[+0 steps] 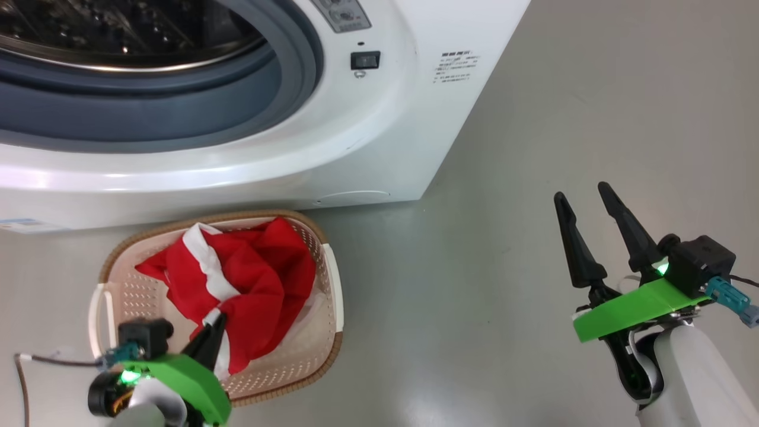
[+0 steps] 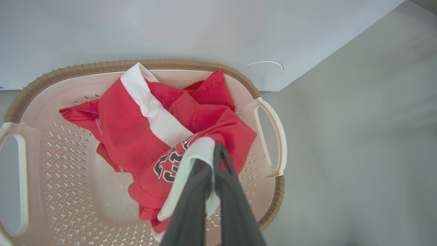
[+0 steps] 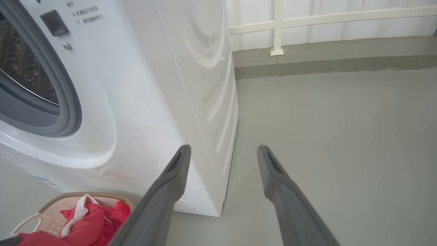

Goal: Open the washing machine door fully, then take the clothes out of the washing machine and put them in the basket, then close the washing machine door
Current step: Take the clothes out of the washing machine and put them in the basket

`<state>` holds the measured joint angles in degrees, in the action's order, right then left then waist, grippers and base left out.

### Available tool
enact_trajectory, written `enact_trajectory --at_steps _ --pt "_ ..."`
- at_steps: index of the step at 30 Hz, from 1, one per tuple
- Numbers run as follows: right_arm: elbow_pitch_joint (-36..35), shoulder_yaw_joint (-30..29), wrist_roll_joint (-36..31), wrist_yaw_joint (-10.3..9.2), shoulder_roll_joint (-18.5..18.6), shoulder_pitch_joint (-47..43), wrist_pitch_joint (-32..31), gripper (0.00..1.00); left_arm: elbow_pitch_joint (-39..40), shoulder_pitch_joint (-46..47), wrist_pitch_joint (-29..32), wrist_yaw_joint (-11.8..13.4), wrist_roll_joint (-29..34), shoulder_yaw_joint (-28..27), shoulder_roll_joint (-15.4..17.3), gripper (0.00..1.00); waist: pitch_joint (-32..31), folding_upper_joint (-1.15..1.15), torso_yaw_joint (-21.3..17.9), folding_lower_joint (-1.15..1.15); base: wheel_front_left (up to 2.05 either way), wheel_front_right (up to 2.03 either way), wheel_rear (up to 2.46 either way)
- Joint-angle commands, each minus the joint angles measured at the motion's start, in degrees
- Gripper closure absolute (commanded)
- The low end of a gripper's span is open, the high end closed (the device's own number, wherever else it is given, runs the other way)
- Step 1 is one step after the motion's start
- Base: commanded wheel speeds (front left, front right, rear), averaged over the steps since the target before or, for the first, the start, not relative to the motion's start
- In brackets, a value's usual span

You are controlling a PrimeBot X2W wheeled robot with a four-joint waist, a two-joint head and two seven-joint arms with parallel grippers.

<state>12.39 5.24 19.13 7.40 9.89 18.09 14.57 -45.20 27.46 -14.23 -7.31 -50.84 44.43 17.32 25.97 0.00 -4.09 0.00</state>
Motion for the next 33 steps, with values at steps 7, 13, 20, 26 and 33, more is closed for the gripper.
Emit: enact_trajectory --at_steps 7,13,20,26,33 --pt "-1.58 1.48 -0.50 0.09 -0.58 1.57 0.43 0.00 -8.43 7.27 -0.74 -0.18 -4.78 2.53 -0.09 1.00 2.46 0.00 -1.67 0.00 0.00 0.00 0.00" --pt "-1.81 1.42 -0.57 0.09 -0.79 2.50 0.43 0.00 -15.71 11.82 -0.74 -0.18 -7.49 4.67 -1.48 1.00 4.04 0.00 -2.33 0.00 0.00 0.00 0.00" --pt "-1.67 1.71 -0.73 0.09 -0.95 3.56 0.43 0.00 -20.91 14.74 0.17 -0.18 -9.74 6.61 -2.84 1.00 5.02 0.00 -2.71 0.00 0.00 0.00 0.00" --pt "-1.63 1.69 -0.82 0.09 -0.89 3.80 0.43 0.00 -21.92 15.56 0.02 -0.18 -11.29 7.42 -2.72 0.57 5.12 0.00 -2.72 0.00 0.00 0.00 0.00" --pt "-1.36 1.34 -0.81 0.09 -0.72 3.41 0.43 0.00 -20.87 15.95 -0.58 -0.18 -13.09 7.56 -1.87 0.00 4.31 0.00 -2.10 0.00 0.00 0.00 0.00"
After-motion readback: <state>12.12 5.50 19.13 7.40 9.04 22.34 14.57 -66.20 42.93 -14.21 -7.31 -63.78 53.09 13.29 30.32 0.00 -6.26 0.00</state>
